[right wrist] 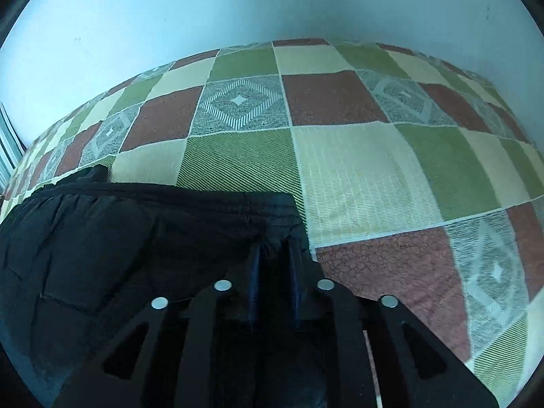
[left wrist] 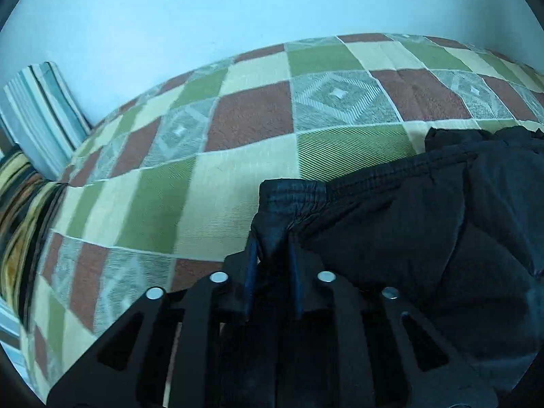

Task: Fold large clothes
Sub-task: 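Lower the folded hem onto the jacket and open both grippers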

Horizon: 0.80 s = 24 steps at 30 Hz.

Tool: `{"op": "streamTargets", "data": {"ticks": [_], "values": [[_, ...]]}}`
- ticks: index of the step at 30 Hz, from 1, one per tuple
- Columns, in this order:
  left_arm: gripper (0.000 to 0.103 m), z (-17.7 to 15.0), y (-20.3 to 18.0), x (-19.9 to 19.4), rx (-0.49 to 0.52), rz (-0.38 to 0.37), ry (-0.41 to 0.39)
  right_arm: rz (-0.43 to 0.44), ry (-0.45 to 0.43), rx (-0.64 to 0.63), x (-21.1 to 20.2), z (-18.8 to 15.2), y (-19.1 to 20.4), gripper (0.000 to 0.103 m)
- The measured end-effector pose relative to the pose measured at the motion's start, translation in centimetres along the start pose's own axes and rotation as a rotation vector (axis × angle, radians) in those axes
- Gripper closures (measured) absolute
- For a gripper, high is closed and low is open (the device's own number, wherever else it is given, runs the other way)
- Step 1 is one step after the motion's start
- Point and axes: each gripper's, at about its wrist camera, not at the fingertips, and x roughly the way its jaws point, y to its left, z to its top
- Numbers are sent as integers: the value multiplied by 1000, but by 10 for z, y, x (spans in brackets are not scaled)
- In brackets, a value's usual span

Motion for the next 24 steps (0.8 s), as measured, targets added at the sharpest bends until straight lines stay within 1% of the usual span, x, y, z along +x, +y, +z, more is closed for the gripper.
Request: {"op": "streamTargets", "data": {"ticks": [1,3,4,5,6,7,8,10,11,13,15,16,17,19,21,22,24], "values": [[73,0,3,-7,-9,13,-3,-18,-5,0,-6,1,1,82],[58,1,9,-34,-46,15,-38,-61,-53,5,-29,2,9,79],[57,2,10,-50,-64,12,-62,-62,-73,10,-39,1,13,78],[57,3,10,-62,-77,4,-78,-51,-96,19,-51,1,19,72],[56,4,8,-76,-92,-12,-93,-21,-125,37,-67,-1,28,65],[55,5,4,-88,-107,-34,-107,-2,-140,44,-74,-3,34,62],[54,3,-3,-104,-129,-75,-125,19,-160,52,-84,-6,45,58],[51,-2,-20,-122,-158,-138,-143,57,-183,47,-94,-13,71,56],[51,-6,-35,-127,-165,-170,-151,75,-184,33,-95,-16,83,55],[51,-12,-61,-126,-147,-178,-153,75,-179,-11,-91,-20,110,54],[51,-19,-91,-114,-102,-159,-113,65,-169,-47,-80,-25,131,54],[51,-22,-99,-110,-90,-146,-106,57,-163,-56,-76,-27,136,54],[51,-27,-109,-104,-67,-108,-101,39,-154,-66,-69,-29,141,54],[51,-33,-116,-94,-54,-81,-97,6,-144,-81,-56,-34,144,54],[50,-39,-120,-81,-54,-83,-89,-3,-108,-76,-36,-42,142,47],[50,-42,-121,-74,-59,-88,-82,-5,-100,-74,-30,-44,141,47],[49,-45,-121,-67,-69,-92,-83,-23,-113,-78,-20,-51,141,46]]}}
